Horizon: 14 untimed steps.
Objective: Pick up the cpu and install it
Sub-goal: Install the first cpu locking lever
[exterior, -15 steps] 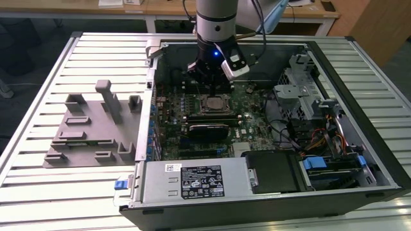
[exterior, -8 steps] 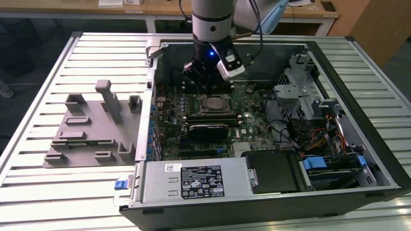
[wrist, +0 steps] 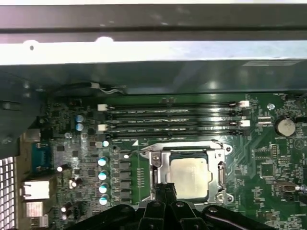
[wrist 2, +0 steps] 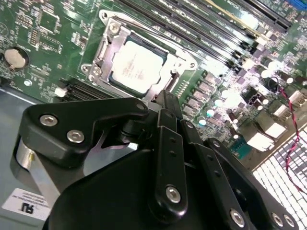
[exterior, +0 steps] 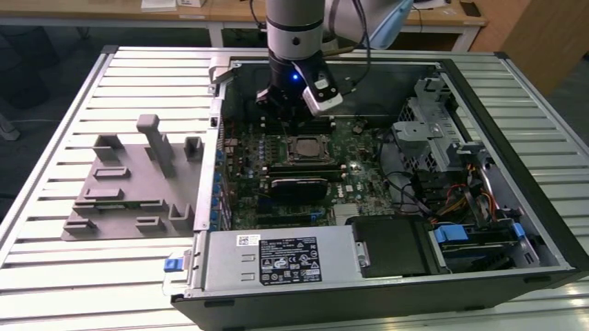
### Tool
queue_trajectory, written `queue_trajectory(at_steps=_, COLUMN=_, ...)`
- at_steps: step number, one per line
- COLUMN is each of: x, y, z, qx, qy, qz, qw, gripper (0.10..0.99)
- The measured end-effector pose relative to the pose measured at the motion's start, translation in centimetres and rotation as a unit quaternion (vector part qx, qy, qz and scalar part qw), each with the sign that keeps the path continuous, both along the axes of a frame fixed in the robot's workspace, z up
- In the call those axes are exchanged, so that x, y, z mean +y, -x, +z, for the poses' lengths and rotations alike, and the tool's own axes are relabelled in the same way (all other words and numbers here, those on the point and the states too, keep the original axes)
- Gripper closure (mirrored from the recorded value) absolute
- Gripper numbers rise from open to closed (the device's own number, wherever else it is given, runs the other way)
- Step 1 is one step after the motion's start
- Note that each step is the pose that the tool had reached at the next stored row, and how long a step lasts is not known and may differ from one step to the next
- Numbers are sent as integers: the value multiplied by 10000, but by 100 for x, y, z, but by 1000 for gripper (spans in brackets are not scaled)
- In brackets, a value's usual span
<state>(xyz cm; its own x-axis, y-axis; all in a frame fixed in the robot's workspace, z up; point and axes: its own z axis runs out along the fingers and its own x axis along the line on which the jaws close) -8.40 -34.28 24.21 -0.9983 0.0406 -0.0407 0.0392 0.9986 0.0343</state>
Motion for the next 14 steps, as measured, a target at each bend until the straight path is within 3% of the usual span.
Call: queue_trajectory(at_steps=14, x=-1, y=230, z=0, qx=0, qy=-125, qz=0, qw=9999, gripper=980)
